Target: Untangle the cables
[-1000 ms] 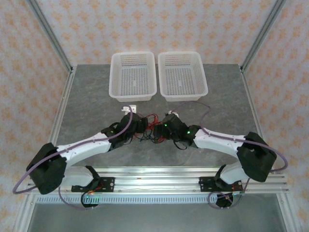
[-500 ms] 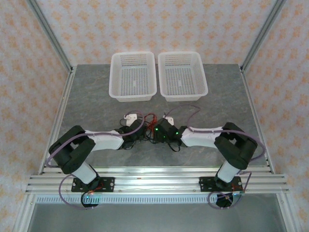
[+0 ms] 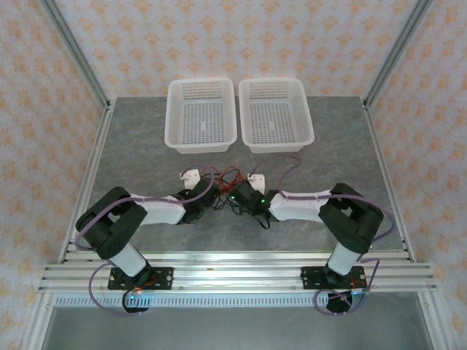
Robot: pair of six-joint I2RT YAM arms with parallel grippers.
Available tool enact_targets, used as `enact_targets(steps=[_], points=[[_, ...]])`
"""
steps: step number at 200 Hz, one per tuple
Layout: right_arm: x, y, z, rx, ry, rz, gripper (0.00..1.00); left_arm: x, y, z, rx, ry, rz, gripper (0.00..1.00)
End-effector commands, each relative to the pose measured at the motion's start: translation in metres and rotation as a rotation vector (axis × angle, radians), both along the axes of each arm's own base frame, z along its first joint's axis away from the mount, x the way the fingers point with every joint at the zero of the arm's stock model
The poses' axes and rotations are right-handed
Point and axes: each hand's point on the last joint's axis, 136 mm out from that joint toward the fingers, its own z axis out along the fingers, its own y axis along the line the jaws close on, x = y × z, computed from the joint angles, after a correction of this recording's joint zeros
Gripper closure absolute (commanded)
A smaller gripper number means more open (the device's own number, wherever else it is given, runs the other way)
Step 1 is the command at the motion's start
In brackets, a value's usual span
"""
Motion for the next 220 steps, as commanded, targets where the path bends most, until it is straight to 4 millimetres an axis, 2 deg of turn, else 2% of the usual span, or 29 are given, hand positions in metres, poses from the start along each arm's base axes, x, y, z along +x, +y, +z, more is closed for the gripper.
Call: enact_targets(steps=[1,34,52,75,106,132,168,190,195,201,220], points=[[-0.005,-0.059,0.006,-0.285,-0.018,-0.019,1.0,-0.031,0.055,-0.027,0.151,0.132,0.106,0.36],[0.0,-0.073,0.021,-0.366,-0.054,-0.021,0.99,-0.027,0.055,-0.013,0.143,0.11,0.124,0.35],[0.002,-0.079,0.027,-0.4,-0.065,-0.031,0.92,-0.027,0.059,-0.006,0.135,0.095,0.14,0.35],[0.001,-0.083,0.032,-0.408,-0.071,-0.041,0.79,-0.028,0.061,0.005,0.111,0.072,0.149,0.34],[0.0,-0.084,0.042,-0.362,-0.077,-0.053,0.67,-0.025,0.057,0.03,0.059,0.022,0.134,0.34],[-0.001,-0.073,0.059,-0.232,-0.091,-0.042,0.6,-0.021,0.046,0.056,0.01,-0.02,0.077,0.32],[-0.003,-0.054,0.091,0.037,-0.108,-0.017,0.57,-0.016,0.013,0.088,-0.086,-0.052,-0.088,0.29],[-0.005,-0.047,0.111,0.209,-0.131,-0.004,0.56,-0.018,-0.007,0.108,-0.143,-0.078,-0.184,0.29],[-0.006,-0.045,0.111,0.23,-0.127,0.0,0.55,-0.019,-0.011,0.113,-0.159,-0.084,-0.202,0.29],[-0.008,-0.043,0.121,0.282,-0.147,0.009,0.55,-0.02,-0.015,0.118,-0.181,-0.089,-0.227,0.29],[-0.01,-0.034,0.134,0.367,-0.161,0.049,0.54,-0.024,-0.029,0.132,-0.239,-0.096,-0.295,0.29]])
